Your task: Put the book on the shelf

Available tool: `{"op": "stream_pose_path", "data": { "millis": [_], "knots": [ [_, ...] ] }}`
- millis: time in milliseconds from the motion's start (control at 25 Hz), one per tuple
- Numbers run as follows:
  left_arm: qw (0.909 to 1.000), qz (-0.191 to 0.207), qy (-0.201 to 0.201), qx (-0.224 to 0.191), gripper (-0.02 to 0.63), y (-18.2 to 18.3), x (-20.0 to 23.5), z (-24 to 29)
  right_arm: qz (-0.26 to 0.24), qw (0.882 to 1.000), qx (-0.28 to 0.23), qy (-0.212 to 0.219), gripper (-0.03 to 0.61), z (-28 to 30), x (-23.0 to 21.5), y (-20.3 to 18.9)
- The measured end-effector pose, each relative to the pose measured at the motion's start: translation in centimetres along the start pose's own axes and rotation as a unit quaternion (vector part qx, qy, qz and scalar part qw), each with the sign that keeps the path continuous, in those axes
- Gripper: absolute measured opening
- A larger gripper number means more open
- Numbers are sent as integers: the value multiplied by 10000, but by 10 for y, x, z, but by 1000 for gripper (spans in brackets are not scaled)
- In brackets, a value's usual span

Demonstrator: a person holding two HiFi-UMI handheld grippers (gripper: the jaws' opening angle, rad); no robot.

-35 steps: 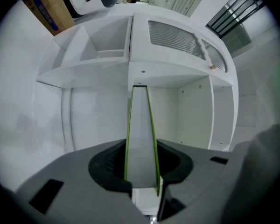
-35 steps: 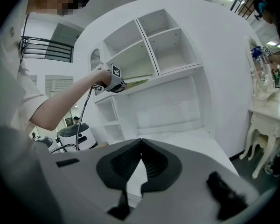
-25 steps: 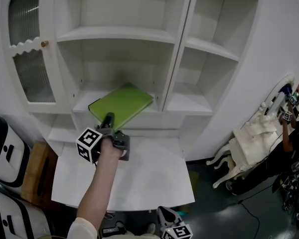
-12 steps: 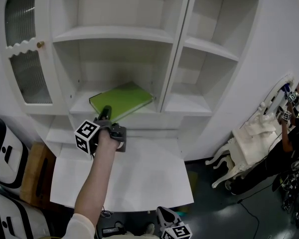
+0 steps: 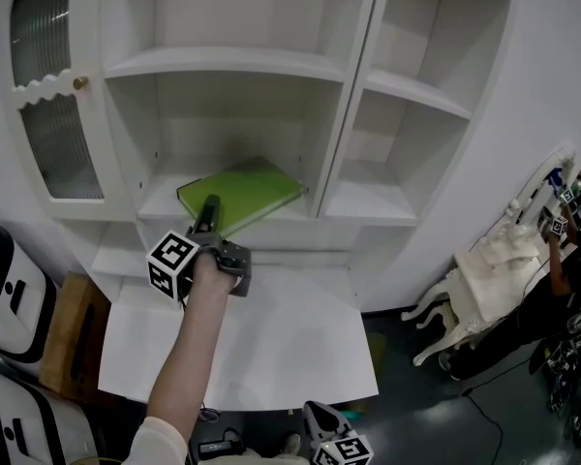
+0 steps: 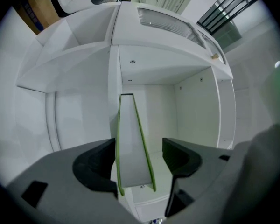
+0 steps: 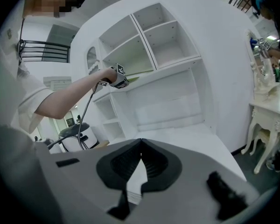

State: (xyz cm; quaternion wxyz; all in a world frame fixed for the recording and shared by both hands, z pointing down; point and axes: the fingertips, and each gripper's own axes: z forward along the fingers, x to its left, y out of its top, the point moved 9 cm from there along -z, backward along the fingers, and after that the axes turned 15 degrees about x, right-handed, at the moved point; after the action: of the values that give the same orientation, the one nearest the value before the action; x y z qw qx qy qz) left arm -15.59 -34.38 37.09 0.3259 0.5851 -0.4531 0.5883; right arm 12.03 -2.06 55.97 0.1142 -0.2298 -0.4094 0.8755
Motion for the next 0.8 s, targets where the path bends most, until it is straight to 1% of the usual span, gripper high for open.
{"op": "stream_pose_path", "data": {
  "millis": [80, 200, 400, 560, 800],
  "knots": [
    [9999, 43, 91, -29, 320, 1, 2, -3, 10, 10000, 23, 6, 12, 1, 1, 0],
    [9999, -90, 80, -18, 327, 1, 11, -9, 14, 10000, 32, 14, 12, 4, 0, -1],
    [9996, -247, -89, 59, 325, -3, 16, -18, 27, 10000, 70, 39, 12, 6, 2, -3],
    [9993, -314, -207, 16, 325, -6, 10, -31, -13, 9999, 91, 86, 12, 9, 5, -2],
    [9986, -492, -196, -9, 318, -13, 7, -55, -22, 9999, 100, 125, 12, 11, 6, -4]
  ]
}}
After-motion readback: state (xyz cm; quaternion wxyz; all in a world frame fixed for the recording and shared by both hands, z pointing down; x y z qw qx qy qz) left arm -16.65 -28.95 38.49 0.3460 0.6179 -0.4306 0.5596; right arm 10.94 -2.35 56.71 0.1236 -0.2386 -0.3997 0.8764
